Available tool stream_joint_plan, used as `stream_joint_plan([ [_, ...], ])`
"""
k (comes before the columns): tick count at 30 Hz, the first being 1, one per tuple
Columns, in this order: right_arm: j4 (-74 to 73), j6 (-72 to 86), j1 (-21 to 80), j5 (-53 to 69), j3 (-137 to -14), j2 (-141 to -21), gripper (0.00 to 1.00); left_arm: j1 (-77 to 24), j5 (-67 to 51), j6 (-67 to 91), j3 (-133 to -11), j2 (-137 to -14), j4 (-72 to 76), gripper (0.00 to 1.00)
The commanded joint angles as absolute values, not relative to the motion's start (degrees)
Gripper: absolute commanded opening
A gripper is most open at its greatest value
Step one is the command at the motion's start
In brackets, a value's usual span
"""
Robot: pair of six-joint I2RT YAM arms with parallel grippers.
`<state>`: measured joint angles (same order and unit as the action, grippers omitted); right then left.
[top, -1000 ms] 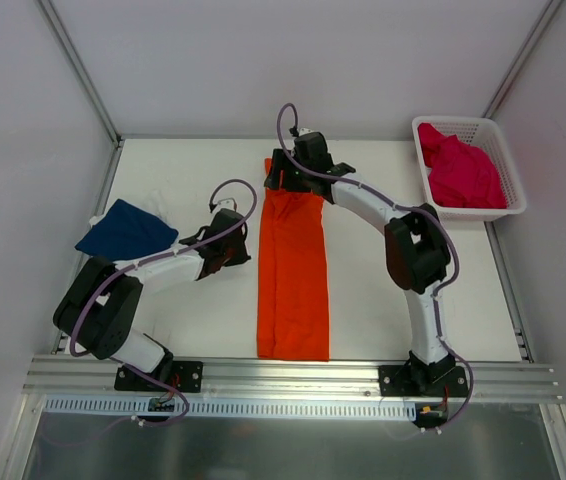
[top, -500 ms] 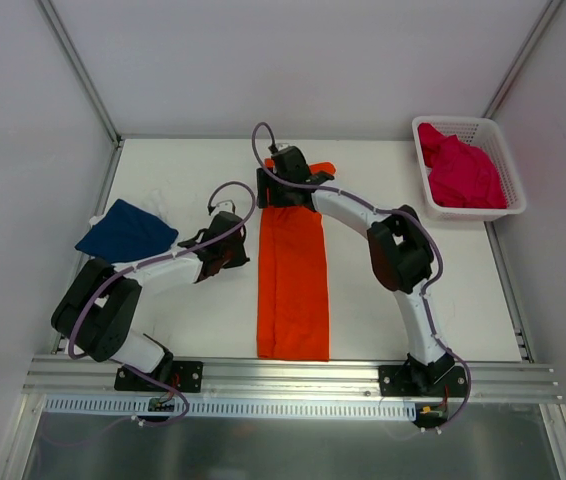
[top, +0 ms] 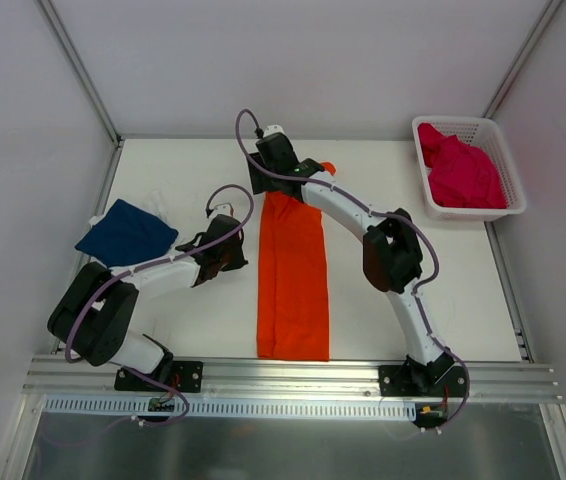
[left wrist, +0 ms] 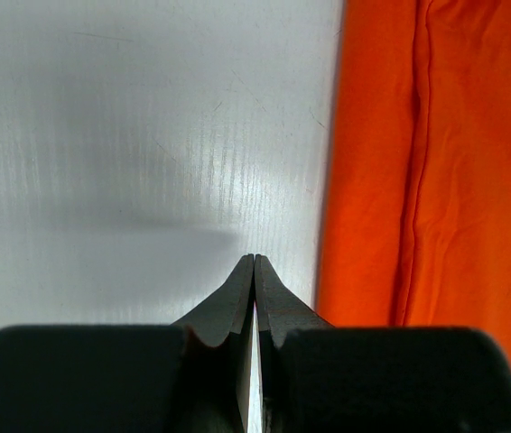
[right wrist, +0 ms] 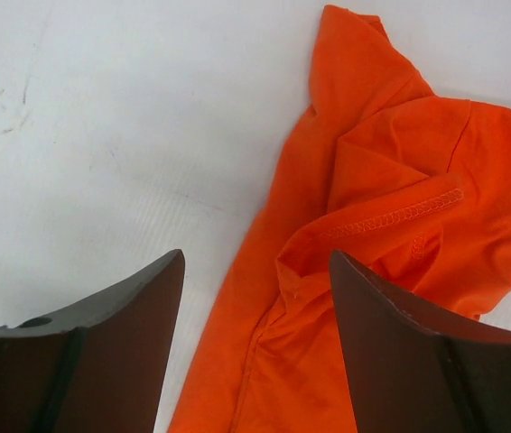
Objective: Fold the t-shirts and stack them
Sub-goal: Rotate the tshirt 90 degrees
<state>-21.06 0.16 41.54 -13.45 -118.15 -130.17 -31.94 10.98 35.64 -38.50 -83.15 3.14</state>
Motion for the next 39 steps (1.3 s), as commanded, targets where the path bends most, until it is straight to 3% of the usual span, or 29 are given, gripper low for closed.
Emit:
stream_joint_plan([
  [1, -24.7, -1.9, 42.0, -16.3, -121.5, -133.0, 0.69, -32.6, 12.3, 35.8, -37.8, -80.6, 4.8, 0.0],
  [13, -31.5, -4.7, 43.3, -23.0, -125.2, -137.2, 0.67, -32.5, 13.4, 35.5, -36.2, -78.0, 5.0, 0.0],
  [16, -31.3, -5.6, 43.7, -25.0, -123.8, -136.1, 0.61, -32.5, 13.8, 35.3, -36.0, -77.9, 5.1, 0.0],
  [20, -30.8, -6.8, 44.5, -27.9, -122.9, -135.1, 0.37, -32.4, 13.3, 35.5, -36.1, -78.2, 5.2, 0.0],
  [22, -30.8, -6.9, 44.8, -28.8, -122.3, -134.5, 0.19, -32.4, 12.8, 35.9, -36.0, -78.7, 5.3, 0.0],
  [24, -30.4, -6.9, 45.1, -29.4, -120.7, -133.4, 0.08, -32.5, 12.4, 36.0, -36.0, -79.0, 5.5, 0.0],
  [26, -29.6, -6.9, 45.4, -30.6, -119.0, -132.5, 0.04, -32.5, 11.9, 36.2, -35.8, -79.3, 5.9, 0.0],
  [31, -28.5, -5.5, 46.3, -33.8, -111.3, -127.8, 0.02, -32.5, 10.9, 36.6, -35.3, -79.5, 6.4, 0.0],
  [39, -27.3, -2.6, 46.8, -39.1, -102.6, -122.2, 0.08, -32.6, 9.9, 36.9, -34.3, -79.5, 7.6, 0.0],
])
